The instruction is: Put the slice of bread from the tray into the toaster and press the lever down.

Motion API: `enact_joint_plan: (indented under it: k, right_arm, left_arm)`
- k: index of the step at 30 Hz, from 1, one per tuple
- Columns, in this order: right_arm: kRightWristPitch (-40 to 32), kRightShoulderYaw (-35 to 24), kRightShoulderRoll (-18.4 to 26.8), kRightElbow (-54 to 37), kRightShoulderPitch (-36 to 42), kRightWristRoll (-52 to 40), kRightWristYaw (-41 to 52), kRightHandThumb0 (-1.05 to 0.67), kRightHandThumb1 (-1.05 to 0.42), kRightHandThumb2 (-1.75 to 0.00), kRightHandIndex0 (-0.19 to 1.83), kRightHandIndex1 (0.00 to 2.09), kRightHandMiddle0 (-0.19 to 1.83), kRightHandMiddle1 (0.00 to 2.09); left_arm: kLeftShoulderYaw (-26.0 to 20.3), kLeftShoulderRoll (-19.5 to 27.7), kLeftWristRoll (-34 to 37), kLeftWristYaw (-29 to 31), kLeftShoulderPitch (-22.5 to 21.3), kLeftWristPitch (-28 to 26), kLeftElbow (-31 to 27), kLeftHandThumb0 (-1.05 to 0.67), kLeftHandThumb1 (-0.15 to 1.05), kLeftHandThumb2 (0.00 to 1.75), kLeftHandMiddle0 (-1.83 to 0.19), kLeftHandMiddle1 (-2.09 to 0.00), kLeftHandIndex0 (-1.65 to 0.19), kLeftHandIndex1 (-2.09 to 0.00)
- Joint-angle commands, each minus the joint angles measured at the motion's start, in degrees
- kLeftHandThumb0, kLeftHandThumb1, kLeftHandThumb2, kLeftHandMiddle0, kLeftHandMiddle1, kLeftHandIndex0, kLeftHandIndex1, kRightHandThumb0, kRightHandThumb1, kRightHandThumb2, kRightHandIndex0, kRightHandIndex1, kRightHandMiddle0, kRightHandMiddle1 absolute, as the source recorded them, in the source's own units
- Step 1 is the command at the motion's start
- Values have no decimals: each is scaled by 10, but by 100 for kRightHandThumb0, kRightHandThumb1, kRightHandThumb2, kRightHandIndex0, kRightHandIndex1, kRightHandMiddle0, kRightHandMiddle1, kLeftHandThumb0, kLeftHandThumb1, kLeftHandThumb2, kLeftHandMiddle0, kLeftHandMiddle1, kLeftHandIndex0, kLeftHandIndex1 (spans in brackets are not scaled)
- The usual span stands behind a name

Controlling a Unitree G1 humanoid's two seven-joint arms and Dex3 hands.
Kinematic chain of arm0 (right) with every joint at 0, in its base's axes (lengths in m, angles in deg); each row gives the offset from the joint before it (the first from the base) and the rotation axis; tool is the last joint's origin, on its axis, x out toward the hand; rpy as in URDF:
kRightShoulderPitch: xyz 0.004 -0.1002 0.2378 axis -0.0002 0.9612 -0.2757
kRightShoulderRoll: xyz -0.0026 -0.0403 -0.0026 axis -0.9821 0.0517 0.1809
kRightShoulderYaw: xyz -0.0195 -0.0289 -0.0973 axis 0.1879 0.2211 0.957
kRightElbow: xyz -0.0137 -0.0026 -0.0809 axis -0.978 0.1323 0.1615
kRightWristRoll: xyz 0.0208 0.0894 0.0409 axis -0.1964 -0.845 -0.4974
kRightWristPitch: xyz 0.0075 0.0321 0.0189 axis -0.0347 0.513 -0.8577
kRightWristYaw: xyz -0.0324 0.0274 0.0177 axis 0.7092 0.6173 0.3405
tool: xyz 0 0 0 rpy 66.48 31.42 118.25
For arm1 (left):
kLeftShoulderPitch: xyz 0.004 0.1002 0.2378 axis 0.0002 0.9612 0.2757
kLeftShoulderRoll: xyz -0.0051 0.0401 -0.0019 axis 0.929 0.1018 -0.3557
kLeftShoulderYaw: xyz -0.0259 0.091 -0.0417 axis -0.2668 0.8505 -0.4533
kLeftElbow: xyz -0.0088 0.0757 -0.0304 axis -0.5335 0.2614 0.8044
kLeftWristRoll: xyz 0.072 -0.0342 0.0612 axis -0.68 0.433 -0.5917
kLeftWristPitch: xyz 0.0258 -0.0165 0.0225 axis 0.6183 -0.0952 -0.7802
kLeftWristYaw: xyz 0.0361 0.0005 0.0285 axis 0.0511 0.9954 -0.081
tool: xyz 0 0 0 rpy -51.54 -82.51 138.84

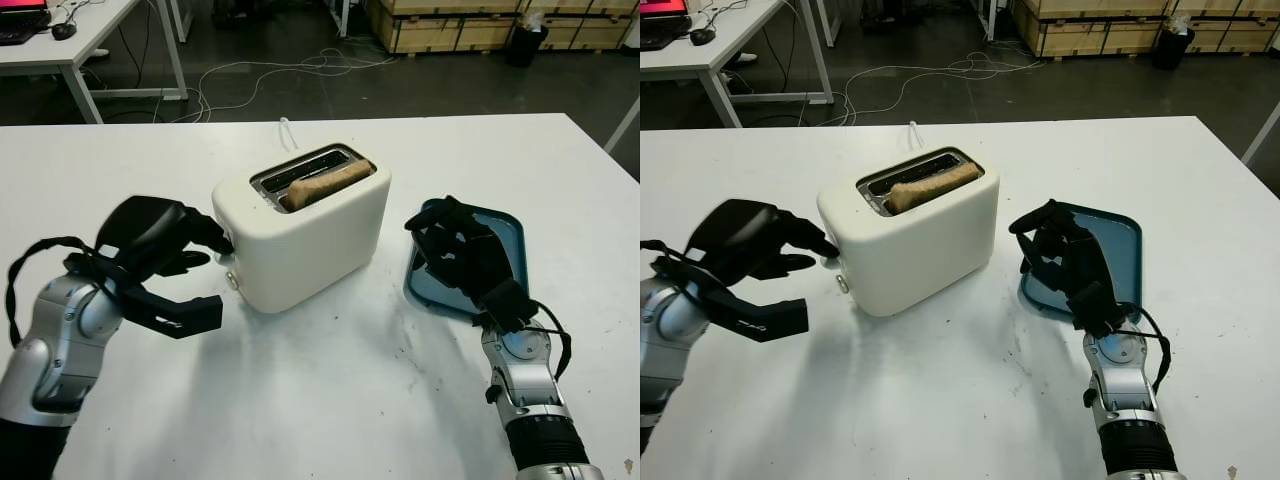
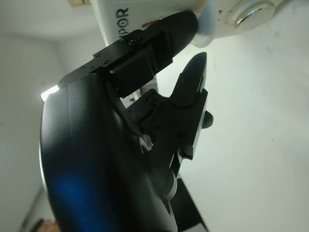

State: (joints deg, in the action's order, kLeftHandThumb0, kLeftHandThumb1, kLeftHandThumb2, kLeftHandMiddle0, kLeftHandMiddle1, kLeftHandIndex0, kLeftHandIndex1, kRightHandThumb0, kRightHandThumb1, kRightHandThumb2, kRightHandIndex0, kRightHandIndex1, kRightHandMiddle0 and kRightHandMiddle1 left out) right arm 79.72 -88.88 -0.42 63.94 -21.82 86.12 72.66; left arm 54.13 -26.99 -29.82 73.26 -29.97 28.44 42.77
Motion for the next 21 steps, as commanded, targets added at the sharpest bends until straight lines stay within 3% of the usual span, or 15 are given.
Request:
enact_joint_plan:
  k: [1,7,15,21]
  right_arm:
    - [17,-4,3,4,-1,-13,8,-30,-92,-36,74,175,45,175]
    - [9,-8,7,-5,2,-19,16,-31,-92,-35,73,175,46,175]
    - [19,-9,9,0,1,-24,27,-30,-92,-35,74,175,45,175]
    - [29,-12,7,8,-1,-29,34,-29,-92,-34,74,175,46,175]
  left_arm:
    - [41,-26,-8,-2,6,1,26,-3,86,0,-116,-137,-119,0]
    - [88,-52,-41,-75,20,8,79,1,85,0,-117,-129,-120,0]
    - [110,-83,-47,-143,46,-16,110,2,90,1,-104,-158,-126,-2]
    - [139,-110,-68,-148,72,-70,106,1,92,3,-103,-135,-120,-2]
